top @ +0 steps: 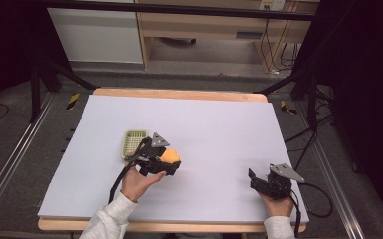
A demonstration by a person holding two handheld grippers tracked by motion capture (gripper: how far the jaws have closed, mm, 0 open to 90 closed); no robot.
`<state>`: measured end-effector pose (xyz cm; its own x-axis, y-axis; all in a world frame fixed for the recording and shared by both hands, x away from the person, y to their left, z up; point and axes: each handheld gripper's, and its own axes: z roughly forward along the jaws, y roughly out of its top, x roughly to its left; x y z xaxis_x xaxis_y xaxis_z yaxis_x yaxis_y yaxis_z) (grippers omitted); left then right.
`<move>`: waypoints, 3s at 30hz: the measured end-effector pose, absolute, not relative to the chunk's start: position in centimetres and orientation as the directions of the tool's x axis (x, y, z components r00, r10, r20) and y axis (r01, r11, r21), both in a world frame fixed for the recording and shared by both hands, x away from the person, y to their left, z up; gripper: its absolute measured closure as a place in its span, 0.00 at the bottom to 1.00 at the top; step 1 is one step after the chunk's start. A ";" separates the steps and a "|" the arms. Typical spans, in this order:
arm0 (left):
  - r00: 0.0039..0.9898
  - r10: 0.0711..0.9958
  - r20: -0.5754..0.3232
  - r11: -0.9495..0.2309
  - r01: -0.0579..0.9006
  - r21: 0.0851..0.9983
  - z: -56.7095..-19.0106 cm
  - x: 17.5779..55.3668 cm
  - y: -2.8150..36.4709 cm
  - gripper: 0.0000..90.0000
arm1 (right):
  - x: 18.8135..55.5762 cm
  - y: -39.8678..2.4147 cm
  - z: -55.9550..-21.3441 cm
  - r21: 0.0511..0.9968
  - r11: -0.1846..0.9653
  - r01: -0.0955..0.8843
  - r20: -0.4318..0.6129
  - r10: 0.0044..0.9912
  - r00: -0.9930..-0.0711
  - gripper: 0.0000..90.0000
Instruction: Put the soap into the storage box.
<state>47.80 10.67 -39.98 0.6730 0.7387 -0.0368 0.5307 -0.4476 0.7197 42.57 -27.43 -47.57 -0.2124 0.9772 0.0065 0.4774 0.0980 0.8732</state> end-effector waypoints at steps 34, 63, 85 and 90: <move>0.532 0.845 -0.050 -0.317 0.575 0.754 -39.0 51.0 17.7 0.29 | 42.6 -27.5 -47.6 0.871 0.102 0.481 0.000 0.978 -0.208 0.21; 0.465 0.884 -0.031 -0.296 0.611 0.734 -40.9 54.8 19.6 0.29 | 42.6 -27.4 -47.6 0.872 0.101 0.479 0.002 0.978 -0.210 0.21; 0.444 0.895 -0.041 -0.287 0.644 0.710 -43.4 55.2 20.7 0.29 | 42.7 -27.3 -47.7 0.869 0.106 0.484 0.001 0.977 -0.215 0.22; 0.441 0.897 -0.039 -0.290 0.652 0.701 -44.0 55.3 20.9 0.29 | 42.7 -27.3 -47.7 0.869 0.102 0.484 0.004 0.977 -0.214 0.22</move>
